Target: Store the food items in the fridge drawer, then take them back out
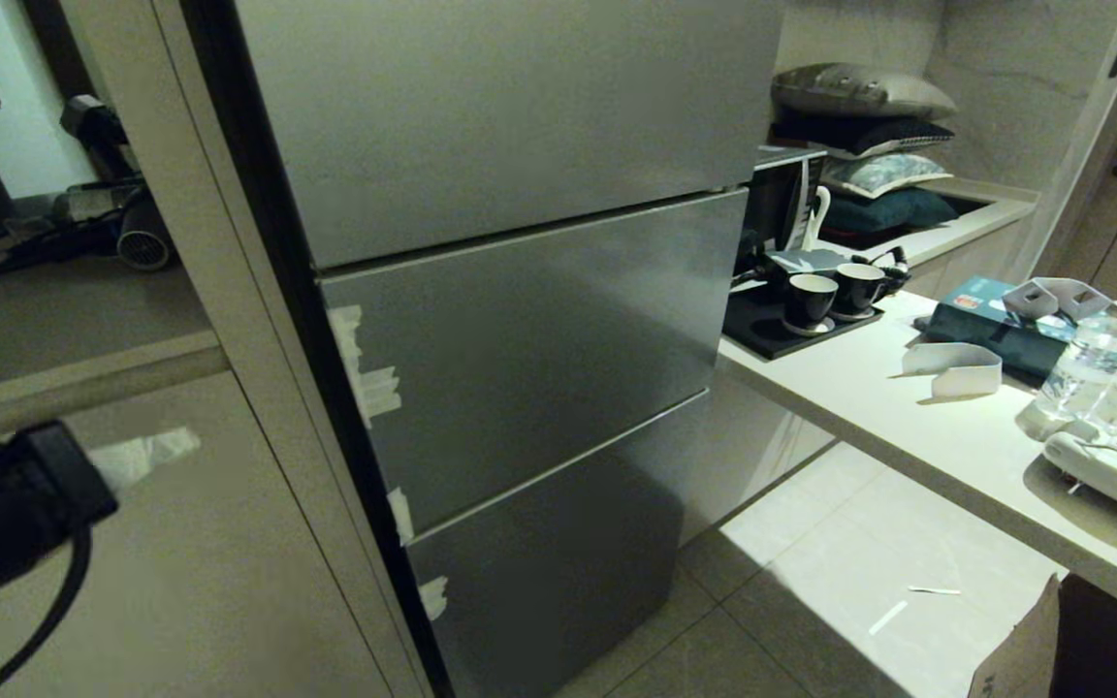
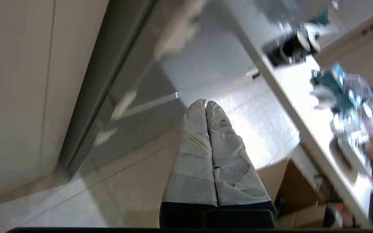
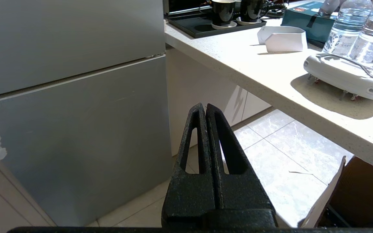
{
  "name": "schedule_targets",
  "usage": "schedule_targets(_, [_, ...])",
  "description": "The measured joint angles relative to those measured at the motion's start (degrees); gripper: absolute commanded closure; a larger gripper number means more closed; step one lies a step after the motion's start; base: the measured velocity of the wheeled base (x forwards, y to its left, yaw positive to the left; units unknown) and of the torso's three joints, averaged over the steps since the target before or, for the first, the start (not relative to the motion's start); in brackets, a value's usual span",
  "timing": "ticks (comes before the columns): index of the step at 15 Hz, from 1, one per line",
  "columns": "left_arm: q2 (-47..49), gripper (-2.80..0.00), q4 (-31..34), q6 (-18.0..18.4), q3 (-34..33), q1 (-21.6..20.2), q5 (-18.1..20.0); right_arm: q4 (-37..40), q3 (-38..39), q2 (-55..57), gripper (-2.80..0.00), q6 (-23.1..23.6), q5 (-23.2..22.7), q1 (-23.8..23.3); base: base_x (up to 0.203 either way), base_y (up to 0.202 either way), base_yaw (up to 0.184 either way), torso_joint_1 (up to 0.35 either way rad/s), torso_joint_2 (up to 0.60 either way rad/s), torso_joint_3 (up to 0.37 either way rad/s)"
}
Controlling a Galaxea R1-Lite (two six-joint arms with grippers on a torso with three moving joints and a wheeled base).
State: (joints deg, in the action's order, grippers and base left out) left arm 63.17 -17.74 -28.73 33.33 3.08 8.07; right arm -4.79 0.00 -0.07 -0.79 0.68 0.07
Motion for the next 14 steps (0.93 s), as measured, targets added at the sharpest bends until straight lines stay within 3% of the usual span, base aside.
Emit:
schedule_targets(4, [12.1,0.0,-9.4,-0.6,4.2,-0.1,-2.8,0.0,0.0,0.0,0.0,0.0,0.0,0.0,0.0,0.0,0.0,0.0,0.0,0.0])
schedule_targets(8, [21.0,0.0,-15.7,-0.8,8.3,-0.1,-3.2,0.0,0.0,0.0,0.0,0.0,0.0,0.0,0.0,0.0,0.0,0.0,0.0,0.0])
schedule_targets(14, [29.1,0.0,-19.5,-2.9,13.0,0.9,-3.7,0.0,0.0,0.0,0.0,0.0,0.0,0.0,0.0,0.0,0.0,0.0,0.0,0.0])
